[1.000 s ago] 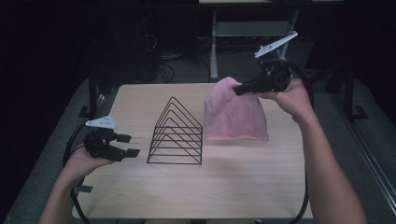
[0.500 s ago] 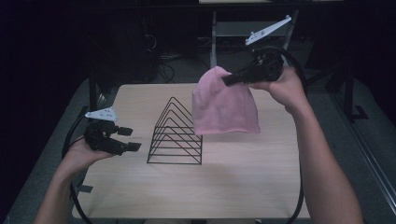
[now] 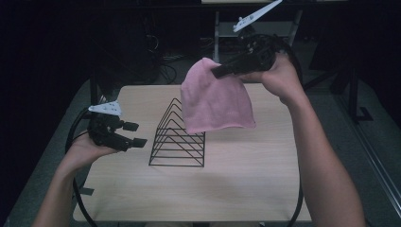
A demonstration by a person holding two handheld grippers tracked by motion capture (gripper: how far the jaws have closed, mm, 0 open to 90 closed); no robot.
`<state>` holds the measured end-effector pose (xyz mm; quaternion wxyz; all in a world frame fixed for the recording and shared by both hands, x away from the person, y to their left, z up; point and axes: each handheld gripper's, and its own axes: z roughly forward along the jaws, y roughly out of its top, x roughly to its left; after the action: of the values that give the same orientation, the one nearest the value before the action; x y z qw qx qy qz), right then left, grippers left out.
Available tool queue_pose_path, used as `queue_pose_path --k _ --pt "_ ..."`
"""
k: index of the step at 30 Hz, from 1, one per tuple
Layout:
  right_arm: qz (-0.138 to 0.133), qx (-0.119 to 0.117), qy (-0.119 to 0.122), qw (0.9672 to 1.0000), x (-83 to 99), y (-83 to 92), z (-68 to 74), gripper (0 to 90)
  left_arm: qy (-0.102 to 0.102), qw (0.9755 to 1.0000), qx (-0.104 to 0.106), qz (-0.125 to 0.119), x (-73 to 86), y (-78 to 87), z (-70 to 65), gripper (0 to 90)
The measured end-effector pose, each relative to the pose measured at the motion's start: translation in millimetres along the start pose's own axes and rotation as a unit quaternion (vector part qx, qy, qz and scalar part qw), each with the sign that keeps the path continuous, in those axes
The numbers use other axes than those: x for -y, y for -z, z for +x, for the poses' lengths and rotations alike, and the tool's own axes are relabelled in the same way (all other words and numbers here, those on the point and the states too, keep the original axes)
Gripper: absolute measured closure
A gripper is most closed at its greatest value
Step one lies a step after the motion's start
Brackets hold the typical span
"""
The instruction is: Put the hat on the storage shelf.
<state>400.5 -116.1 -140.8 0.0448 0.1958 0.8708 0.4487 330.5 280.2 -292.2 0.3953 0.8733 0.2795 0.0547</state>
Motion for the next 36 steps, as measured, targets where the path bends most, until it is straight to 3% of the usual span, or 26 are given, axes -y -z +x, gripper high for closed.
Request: queue_pose_path --k 2,25,29,36 --pt "0.0 -0.002 0.003 1.0 -4.8 -1.7 1.8 78.4 -0.004 0.9999 0.009 -0.007 -2.5 0.0 -0.2 25.3" --pt "0.007 -0.03 0.048 0.9984 -49.1 -34.7 25.2 78.3 -0.027 0.9994 0.013 -0.014 -15.8 0.5 -2.4 25.7" --pt "0.004 -0.036 0.053 0.9979 -57.6 -42.6 29.1 78.4 -0.032 0.9991 0.012 -0.025 -17.1 3.1 -0.7 28.5" --pt "-0.004 -0.046 0.057 0.9973 -67.5 -54.1 31.9 78.3 -0.013 0.9993 0.018 -0.028 -15.7 2.5 4.8 31.5"
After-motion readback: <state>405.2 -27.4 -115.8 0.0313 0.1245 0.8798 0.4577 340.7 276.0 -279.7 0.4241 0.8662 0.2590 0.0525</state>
